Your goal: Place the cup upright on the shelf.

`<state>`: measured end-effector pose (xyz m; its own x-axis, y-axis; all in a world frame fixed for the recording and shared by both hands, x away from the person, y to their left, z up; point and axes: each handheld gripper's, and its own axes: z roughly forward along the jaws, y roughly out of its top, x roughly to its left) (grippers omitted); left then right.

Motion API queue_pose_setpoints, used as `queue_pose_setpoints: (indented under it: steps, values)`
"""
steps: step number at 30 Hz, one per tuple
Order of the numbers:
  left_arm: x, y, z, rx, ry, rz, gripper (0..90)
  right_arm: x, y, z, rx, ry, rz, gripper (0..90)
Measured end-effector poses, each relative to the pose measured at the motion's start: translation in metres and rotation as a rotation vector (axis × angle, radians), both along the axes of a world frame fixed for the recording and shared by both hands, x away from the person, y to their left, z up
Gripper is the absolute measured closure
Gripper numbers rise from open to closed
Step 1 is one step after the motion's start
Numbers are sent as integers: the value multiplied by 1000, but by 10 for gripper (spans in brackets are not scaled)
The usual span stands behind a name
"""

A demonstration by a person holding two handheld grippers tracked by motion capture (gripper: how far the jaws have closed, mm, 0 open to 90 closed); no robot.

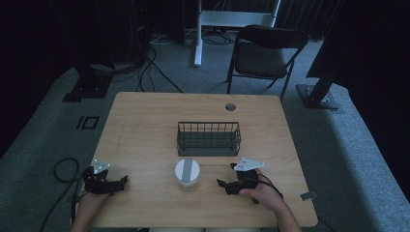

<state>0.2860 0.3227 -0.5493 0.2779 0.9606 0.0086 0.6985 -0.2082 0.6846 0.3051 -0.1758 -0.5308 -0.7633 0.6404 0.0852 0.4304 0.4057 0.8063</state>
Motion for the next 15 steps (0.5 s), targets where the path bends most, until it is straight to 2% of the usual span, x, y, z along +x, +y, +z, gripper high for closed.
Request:
queue_pose_setpoints:
  steps: [4, 5, 10, 15]
  values:
    - [0, 0, 0, 0, 0, 0, 2, 0, 5, 0, 4, 1, 11, 125]
    - [0, 0, 0, 0, 0, 0, 2, -1, 12, -1, 9, 1, 33, 132]
    - [0, 0, 0, 0, 0, 0, 2, -3, 22, -3, 4, 0, 60, 132]
    - [0, 0, 0, 0, 0, 0, 2, -6, 35, -2, 20, -12, 98, 132]
